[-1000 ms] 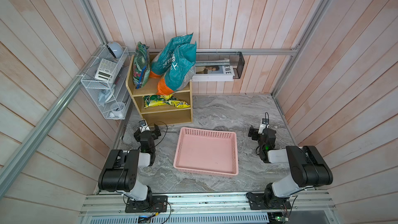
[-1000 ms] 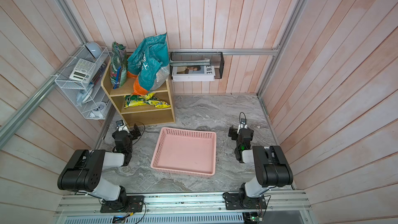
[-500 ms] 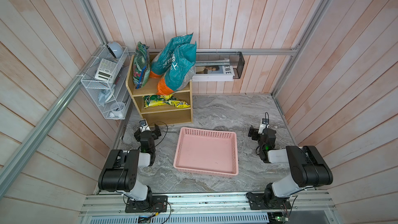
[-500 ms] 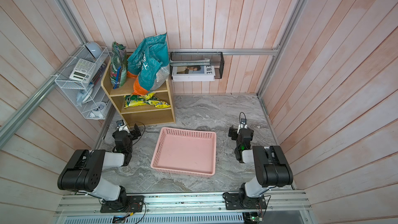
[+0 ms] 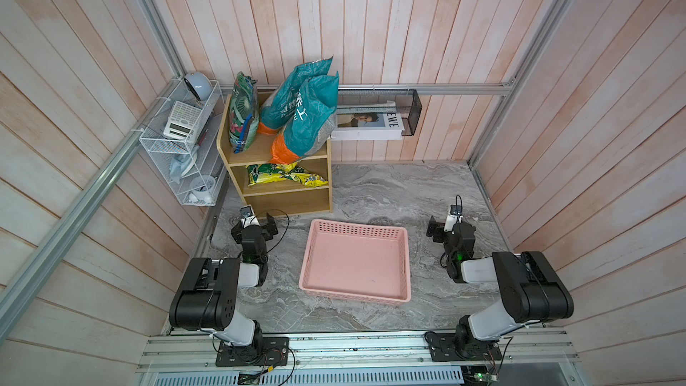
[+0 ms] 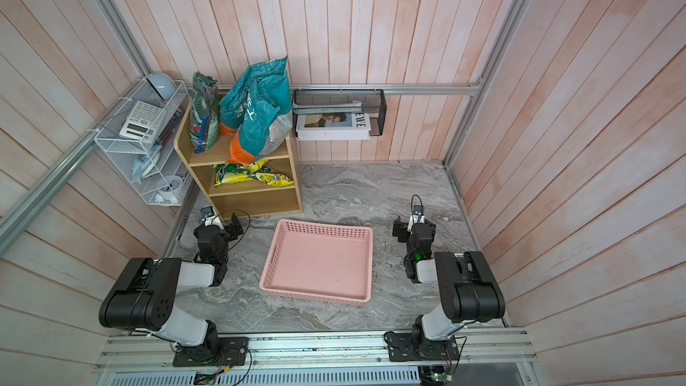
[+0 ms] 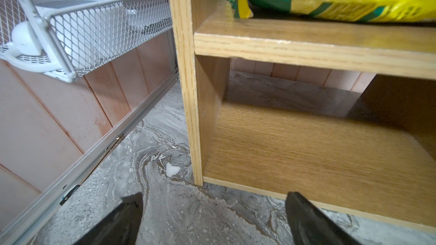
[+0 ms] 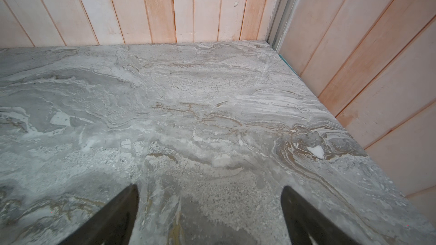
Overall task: Take down the fertilizer bag from the shelf
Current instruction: Pick up the fertilizer bag from the shelf.
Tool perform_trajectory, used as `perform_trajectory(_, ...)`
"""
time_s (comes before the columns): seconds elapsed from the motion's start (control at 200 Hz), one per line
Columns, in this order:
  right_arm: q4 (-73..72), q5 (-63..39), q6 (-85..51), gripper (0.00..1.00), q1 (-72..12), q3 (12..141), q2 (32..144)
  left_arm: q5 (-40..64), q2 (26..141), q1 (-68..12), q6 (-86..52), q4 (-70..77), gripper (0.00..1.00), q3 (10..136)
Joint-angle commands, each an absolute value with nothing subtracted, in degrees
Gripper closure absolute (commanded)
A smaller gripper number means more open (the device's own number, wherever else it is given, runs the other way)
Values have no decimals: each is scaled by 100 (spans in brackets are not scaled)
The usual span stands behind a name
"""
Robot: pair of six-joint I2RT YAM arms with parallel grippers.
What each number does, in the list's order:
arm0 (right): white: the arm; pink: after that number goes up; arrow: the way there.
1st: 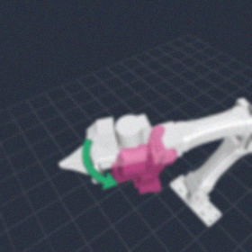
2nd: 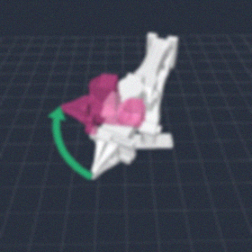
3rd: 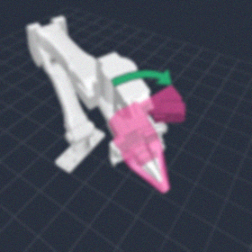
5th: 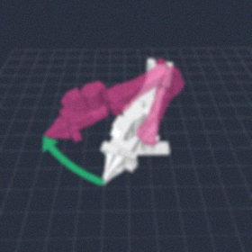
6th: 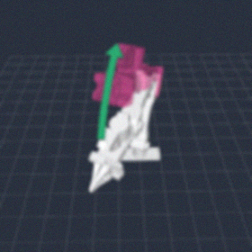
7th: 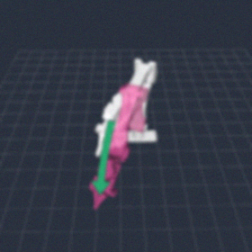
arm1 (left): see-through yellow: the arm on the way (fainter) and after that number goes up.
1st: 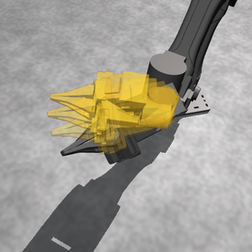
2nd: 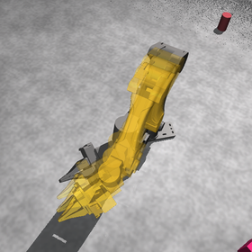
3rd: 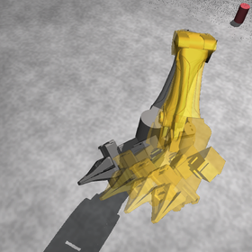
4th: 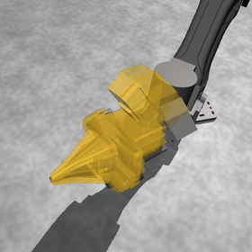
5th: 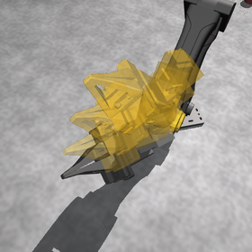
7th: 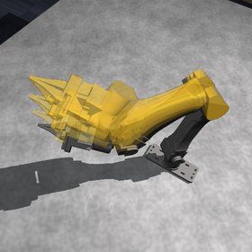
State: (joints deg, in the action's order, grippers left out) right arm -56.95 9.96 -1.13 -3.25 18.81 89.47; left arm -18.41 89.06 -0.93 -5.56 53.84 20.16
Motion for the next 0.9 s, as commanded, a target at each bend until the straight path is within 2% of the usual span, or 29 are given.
perform_trajectory(0.0, -6249, 1146, 117, 2, -511, 1660, 8865, -1755, 8891, -125, -474, 5548, 0, 2005)
perform_trajectory(0.05, -5953, 1558, 160, 2, -646, 1756, 8650, -1707, 8843, -164, -402, 5734, 0, 1896)
perform_trajectory(0.085, -5103, 1803, 65, 2, -659, 2063, 8366, -1741, 8738, -167, -409, 5577, 0, 1952)
perform_trajectory(0.165, -2916, 1904, -4, 2, -674, 3104, 7878, -1900, 8408, -195, -427, 4598, 0, 2321)
perform_trajectory(0.225, -2138, 2107, -196, 2, -831, 3561, 7521, -2164, 7915, -229, -632, 2984, 0, 2918)
perform_trajectory(0.27, -2175, 1725, -458, 2, -850, 3620, 7228, -2164, 7647, -229, -805, 2432, 0, 3162)
perform_trajectory(0.335, -2681, 1255, -890, 2, -917, 3482, 6845, -1823, 7312, -266, -806, 2933, 0, 2850)
perform_trajectory(0.395, -3278, 1018, -1276, 2, -1003, 3421, 6718, -2149, 6928, -358, -890, 3126, 0, 2641)
perform_trajectory(0.43, -3433, 873, -1424, 2, -1068, 3508, 6684, -2434, 6664, -378, -1129, 2809, 0, 2709)
perform_trajectory(0.51, -2820, 416, -1579, 2, -1281, 4119, 6546, -2904, 5982, -378, -1882, 1457, 0, 3221)
perform_trajectory(0.58, -2015, 543, -1526, 2, -1702, 4729, 6433, -2680, 5475, -378, -2422, 349, 0, 3757)
perform_trajectory(0.715, -1331, 858, -1253, 2, -2583, 5486, 6209, -1833, 4618, -396, -3003, -744, 0, 4640)
perform_trajectory(0.895, -734, 1243, -909, 2, -3559, 6615, 6038, -1942, 4335, -398, -3458, -1971, 0, 5899)
